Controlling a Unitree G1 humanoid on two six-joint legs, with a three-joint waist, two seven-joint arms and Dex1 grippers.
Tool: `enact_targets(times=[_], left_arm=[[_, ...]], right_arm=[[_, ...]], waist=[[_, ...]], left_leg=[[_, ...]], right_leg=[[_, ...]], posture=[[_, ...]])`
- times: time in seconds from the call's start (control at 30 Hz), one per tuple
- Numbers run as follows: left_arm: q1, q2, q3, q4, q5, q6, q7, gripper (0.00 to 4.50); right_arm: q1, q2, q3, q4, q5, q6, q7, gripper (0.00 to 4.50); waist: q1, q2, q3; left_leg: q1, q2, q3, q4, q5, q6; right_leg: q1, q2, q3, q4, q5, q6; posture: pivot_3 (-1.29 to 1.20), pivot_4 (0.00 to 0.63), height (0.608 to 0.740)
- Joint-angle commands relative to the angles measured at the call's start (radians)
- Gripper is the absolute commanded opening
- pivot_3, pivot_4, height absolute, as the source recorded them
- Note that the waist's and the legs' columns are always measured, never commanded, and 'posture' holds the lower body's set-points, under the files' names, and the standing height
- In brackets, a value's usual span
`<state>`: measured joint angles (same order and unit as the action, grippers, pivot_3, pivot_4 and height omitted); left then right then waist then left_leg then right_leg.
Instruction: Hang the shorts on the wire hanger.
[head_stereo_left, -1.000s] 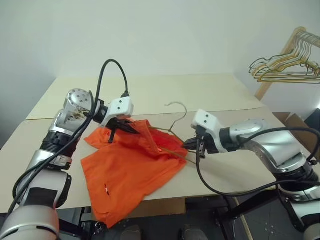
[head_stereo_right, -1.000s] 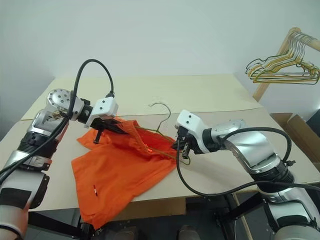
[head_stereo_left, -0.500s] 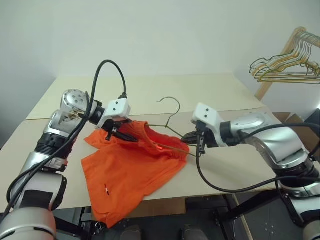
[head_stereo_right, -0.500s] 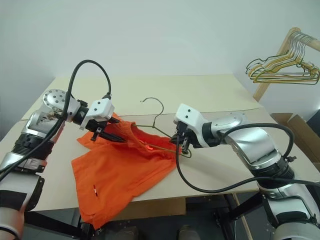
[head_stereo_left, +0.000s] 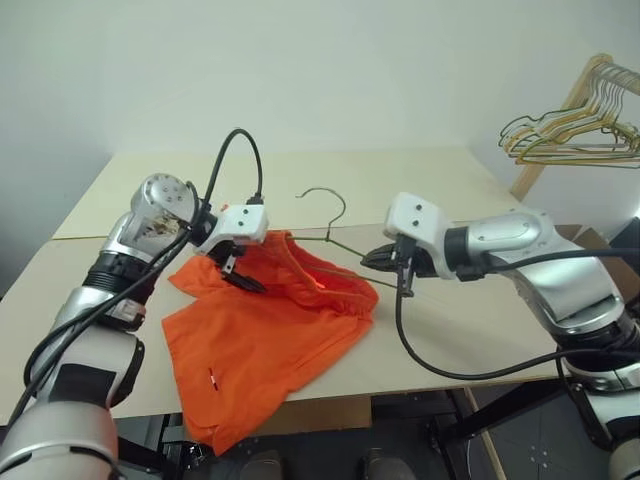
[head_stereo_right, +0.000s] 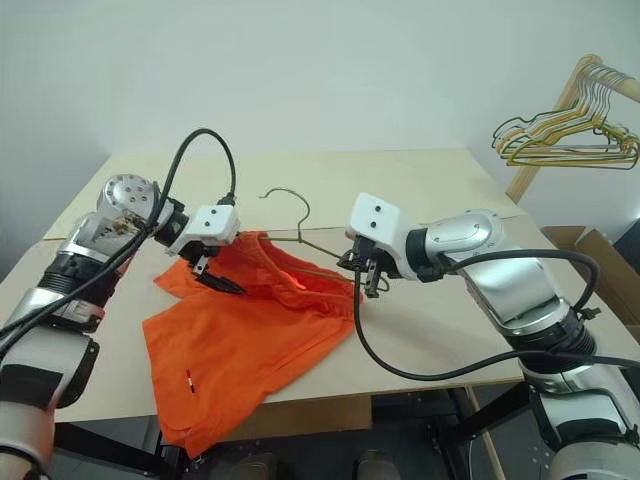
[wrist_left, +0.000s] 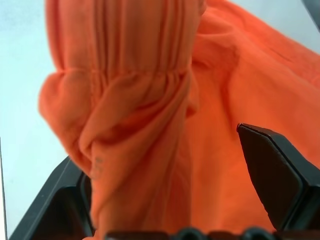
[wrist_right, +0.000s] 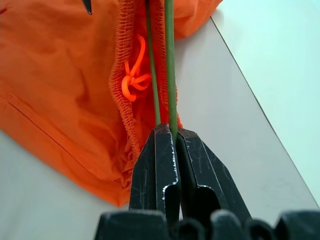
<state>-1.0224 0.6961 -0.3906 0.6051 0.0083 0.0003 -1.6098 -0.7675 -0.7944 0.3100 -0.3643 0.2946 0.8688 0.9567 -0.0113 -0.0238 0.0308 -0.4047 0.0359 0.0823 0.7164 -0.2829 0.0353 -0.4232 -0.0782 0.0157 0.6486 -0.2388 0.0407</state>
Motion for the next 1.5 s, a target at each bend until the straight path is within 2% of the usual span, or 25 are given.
enact_targets(times=[0.03, 0.1, 0.23, 0.57, 1.07, 1.1, 1.13, 1.2, 1.4, 1.5], left_arm=[[-0.052, -0.015, 0.015, 0.029, 0.007, -0.014, -0.003, 4.11], [-0.062, -0.026, 0.020, 0.047, 0.015, -0.018, -0.002, 3.94], [-0.071, -0.036, 0.022, 0.072, 0.023, -0.026, -0.004, 3.04], [-0.093, -0.054, 0.030, 0.135, 0.050, -0.066, 0.005, 0.04], [-0.104, -0.055, 0.050, 0.149, 0.032, -0.053, -0.005, 0.01], [-0.105, -0.055, 0.052, 0.150, 0.030, -0.047, -0.005, 0.00], [-0.106, -0.054, 0.053, 0.151, 0.027, -0.044, -0.005, 0.00], [-0.105, -0.051, 0.056, 0.154, 0.025, -0.039, -0.005, 0.00], [-0.093, -0.046, 0.066, 0.161, 0.021, -0.017, -0.005, 0.00], [-0.091, -0.049, 0.071, 0.168, 0.027, -0.011, -0.001, 0.00]], right_arm=[[-0.034, -0.007, -0.022, -0.028, -0.013, -0.042, 0.009, 0.00], [-0.036, -0.006, -0.023, -0.027, -0.017, -0.043, 0.013, 0.00], [-0.038, -0.004, -0.027, -0.028, -0.018, -0.038, 0.019, 0.00], [-0.051, -0.001, -0.057, -0.027, 0.025, 0.000, 0.049, 0.00], [-0.048, -0.024, -0.076, -0.019, 0.054, -0.005, 0.067, 0.00], [-0.042, -0.029, -0.082, -0.019, 0.053, -0.010, 0.065, 0.55], [-0.033, -0.033, -0.093, -0.021, 0.056, -0.013, 0.063, 0.72], [-0.019, -0.045, -0.117, -0.023, 0.064, -0.007, 0.059, 1.31], [0.035, -0.109, -0.212, -0.018, 0.085, 0.023, 0.045, 3.43], [0.061, -0.155, -0.321, 0.012, 0.105, 0.032, 0.030, 4.40]], waist=[[0.000, 0.000, 0.000], [0.000, 0.000, 0.000], [-0.001, 0.000, 0.000], [-0.001, 0.000, 0.000], [-0.001, 0.000, 0.000], [-0.001, 0.000, 0.000], [0.000, 0.000, 0.000], [0.000, 0.000, 0.000], [0.000, 0.000, 0.000], [0.000, 0.000, 0.000]], left_leg=[[0.000, 0.000, 0.000, 0.000, 0.000, 0.000], [0.000, 0.000, 0.000, 0.000, 0.000, 0.000], [0.000, 0.000, 0.000, 0.000, 0.000, 0.000], [0.000, 0.000, 0.000, 0.000, 0.000, 0.000], [0.000, 0.000, 0.000, 0.000, 0.000, 0.000], [0.000, 0.000, 0.000, 0.000, 0.000, 0.000], [0.000, 0.000, 0.000, 0.000, 0.000, 0.000], [0.000, 0.000, 0.000, 0.000, 0.000, 0.000], [0.000, 0.000, 0.000, 0.000, 0.000, 0.000], [0.000, 0.000, 0.000, 0.000, 0.000, 0.000]], right_leg=[[0.000, 0.000, 0.000, 0.000, 0.000, 0.000], [0.000, 0.000, 0.000, 0.000, 0.000, 0.000], [0.000, 0.000, 0.000, 0.000, 0.000, 0.000], [0.000, 0.000, 0.000, 0.000, 0.000, 0.000], [0.000, 0.000, 0.000, 0.000, 0.000, 0.000], [0.000, 0.000, 0.000, 0.000, 0.000, 0.000], [0.000, 0.000, 0.000, 0.000, 0.000, 0.000], [0.000, 0.000, 0.000, 0.000, 0.000, 0.000], [0.000, 0.000, 0.000, 0.000, 0.000, 0.000], [0.000, 0.000, 0.000, 0.000, 0.000, 0.000]], posture=[[0.01, 0.000, 0.740], [0.01, 0.000, 0.740], [0.01, 0.000, 0.740], [0.00, 0.000, 0.740], [0.01, 0.000, 0.740], [0.01, 0.000, 0.740], [0.01, 0.000, 0.740], [0.01, 0.000, 0.740], [0.00, 0.000, 0.740], [-0.01, 0.000, 0.740]])
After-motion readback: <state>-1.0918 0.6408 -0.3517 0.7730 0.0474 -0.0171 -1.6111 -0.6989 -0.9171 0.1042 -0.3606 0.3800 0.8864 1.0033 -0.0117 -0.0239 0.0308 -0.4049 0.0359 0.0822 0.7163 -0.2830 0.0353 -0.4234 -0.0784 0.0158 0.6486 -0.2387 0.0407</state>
